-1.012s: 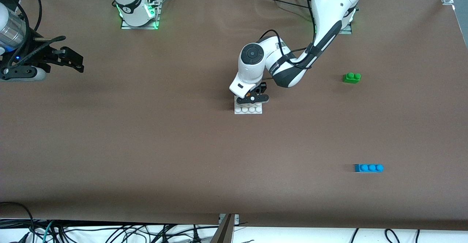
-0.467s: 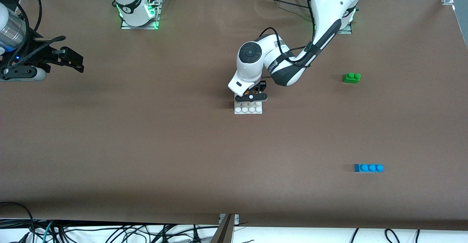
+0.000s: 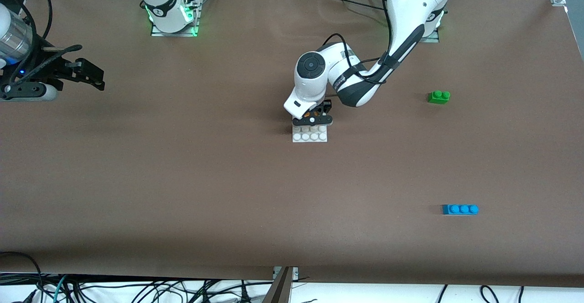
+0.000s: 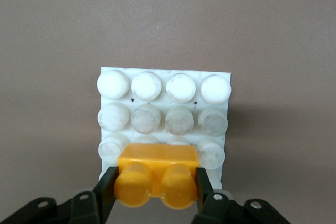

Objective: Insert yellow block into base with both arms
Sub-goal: 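Press the yellow block down onto the base plate studs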

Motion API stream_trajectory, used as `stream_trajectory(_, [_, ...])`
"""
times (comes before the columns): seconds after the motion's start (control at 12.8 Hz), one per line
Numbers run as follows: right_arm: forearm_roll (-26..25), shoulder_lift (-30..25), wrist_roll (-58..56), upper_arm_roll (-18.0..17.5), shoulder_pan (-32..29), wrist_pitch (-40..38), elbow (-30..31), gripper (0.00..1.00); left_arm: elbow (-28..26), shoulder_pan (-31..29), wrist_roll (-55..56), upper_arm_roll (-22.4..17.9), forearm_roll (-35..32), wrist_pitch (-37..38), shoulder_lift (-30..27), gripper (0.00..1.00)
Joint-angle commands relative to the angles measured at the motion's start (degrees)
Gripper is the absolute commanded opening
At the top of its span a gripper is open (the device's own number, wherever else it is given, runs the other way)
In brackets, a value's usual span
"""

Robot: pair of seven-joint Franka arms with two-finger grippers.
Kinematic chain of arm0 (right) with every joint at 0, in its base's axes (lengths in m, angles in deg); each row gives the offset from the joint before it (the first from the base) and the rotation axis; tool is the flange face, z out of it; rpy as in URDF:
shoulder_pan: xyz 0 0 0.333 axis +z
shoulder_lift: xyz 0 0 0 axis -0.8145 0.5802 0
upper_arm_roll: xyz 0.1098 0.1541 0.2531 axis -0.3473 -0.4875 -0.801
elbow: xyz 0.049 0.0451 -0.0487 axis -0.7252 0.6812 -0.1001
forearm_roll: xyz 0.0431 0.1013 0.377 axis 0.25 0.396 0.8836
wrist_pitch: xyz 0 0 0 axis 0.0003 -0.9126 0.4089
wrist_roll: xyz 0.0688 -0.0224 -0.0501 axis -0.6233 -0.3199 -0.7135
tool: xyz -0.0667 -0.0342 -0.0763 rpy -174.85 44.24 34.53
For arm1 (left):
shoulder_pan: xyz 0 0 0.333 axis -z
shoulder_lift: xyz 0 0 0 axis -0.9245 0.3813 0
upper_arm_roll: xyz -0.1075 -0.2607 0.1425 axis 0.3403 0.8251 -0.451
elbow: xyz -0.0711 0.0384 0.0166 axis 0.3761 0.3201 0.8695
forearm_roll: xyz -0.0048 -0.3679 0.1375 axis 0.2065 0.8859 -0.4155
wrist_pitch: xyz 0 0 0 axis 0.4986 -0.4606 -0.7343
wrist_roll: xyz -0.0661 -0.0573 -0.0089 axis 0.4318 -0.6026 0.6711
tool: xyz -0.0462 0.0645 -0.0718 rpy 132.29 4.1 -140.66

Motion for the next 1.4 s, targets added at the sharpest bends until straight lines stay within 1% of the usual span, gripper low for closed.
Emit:
stream_trajectory(0.0, [-0.4, 0.0, 0.7, -0.4, -0.4, 0.1, 0.0, 1.0, 0.1, 0.0, -0.7, 0.0, -2.2, -0.7, 0.2, 0.17])
stream_trajectory(0.47, [-0.4, 0.0, 0.7, -0.4, -0.4, 0.0, 0.0, 1.0, -0.3, 0.0, -1.7, -0.5, -2.4, -1.7, 1.0, 0.17])
stream_trajectory(0.62, [-0.4, 0.0, 0.7, -0.4, -0.4, 0.0, 0.0, 1.0, -0.4, 0.1, -1.6, -0.4, -3.8, -1.7, 1.4, 0.17])
stream_trajectory(0.86, [-0.4, 0.0, 0.6, -0.4, -0.4, 0.0, 0.0, 1.0, -0.3, 0.1, -1.6, -0.5, -3.8, -1.7, 1.5, 0.17])
stream_trajectory(0.93, [-0.4, 0.0, 0.6, -0.4, -0.4, 0.0, 0.0, 1.0, -0.3, 0.0, -0.7, -0.4, -3.8, -1.7, 1.5, 0.3])
stream_trajectory(1.01, [-0.4, 0.0, 0.7, -0.4, -0.4, -0.1, 0.0, 1.0, -0.2, -0.2, 0.0, -0.3, -3.6, -1.4, 1.3, 0.85])
stream_trajectory(1.09, [-0.4, -0.1, 0.7, -0.4, -0.4, -0.3, 0.0, 1.0, -0.2, -0.3, 0.4, -0.3, -3.5, -1.0, 1.1, 1.0])
stream_trajectory(1.32, [-0.3, -0.3, 0.6, -0.5, -0.4, -3.7, 0.3, 1.0, 0.0, -0.6, 0.5, 0.0, -2.5, 0.3, -0.7, 1.0])
